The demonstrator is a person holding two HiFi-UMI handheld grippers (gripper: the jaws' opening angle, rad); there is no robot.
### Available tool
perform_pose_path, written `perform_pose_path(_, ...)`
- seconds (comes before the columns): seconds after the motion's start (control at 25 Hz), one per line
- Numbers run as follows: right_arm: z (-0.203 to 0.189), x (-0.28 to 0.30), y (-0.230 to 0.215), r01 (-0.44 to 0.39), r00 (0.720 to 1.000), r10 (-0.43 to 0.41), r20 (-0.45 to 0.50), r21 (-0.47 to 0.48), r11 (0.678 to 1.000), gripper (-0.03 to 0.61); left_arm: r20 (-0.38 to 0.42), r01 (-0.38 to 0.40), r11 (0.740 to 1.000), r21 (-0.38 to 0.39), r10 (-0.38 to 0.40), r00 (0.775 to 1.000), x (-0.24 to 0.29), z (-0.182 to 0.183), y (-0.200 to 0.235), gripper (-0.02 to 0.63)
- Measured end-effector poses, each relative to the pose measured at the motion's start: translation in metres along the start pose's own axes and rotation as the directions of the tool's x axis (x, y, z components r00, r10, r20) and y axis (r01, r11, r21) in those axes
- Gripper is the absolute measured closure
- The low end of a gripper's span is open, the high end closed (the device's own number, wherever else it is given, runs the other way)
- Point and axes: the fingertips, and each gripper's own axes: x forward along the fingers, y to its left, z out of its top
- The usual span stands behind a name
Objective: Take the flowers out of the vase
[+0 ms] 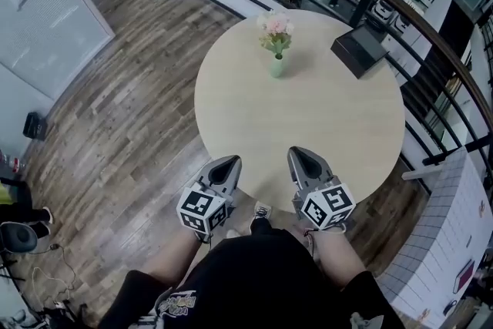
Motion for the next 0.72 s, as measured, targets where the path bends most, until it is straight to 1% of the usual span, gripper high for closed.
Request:
perform_pose_path(0.32, 0.01, 0.019, -0.051, -0.015, 1.0, 0.015, 0.002, 0.006, 1.0, 0.557, 0.0, -0.027, 0.999, 0.021, 0.027, 1.0, 0.057, 0.01, 0.008, 0.607)
perform_pose_path(0.6, 0.02, 0.038, -0.069, -0.035, 0.999, 0.036, 0.008, -0.003, 0.999, 0.557, -0.012, -0.047, 0.998, 0.038, 0.048, 0.999, 0.091, 0.021, 0.019, 0.606)
perform_pose_path(0.72, 0.021, 0.043, -0.077, -0.034, 0.999, 0.034, 0.016, 0.005, 0.999, 0.557, -0.025, -0.045, 0.997, 0.06, 0.046, 0.999, 0.103, 0.022, 0.021, 0.606)
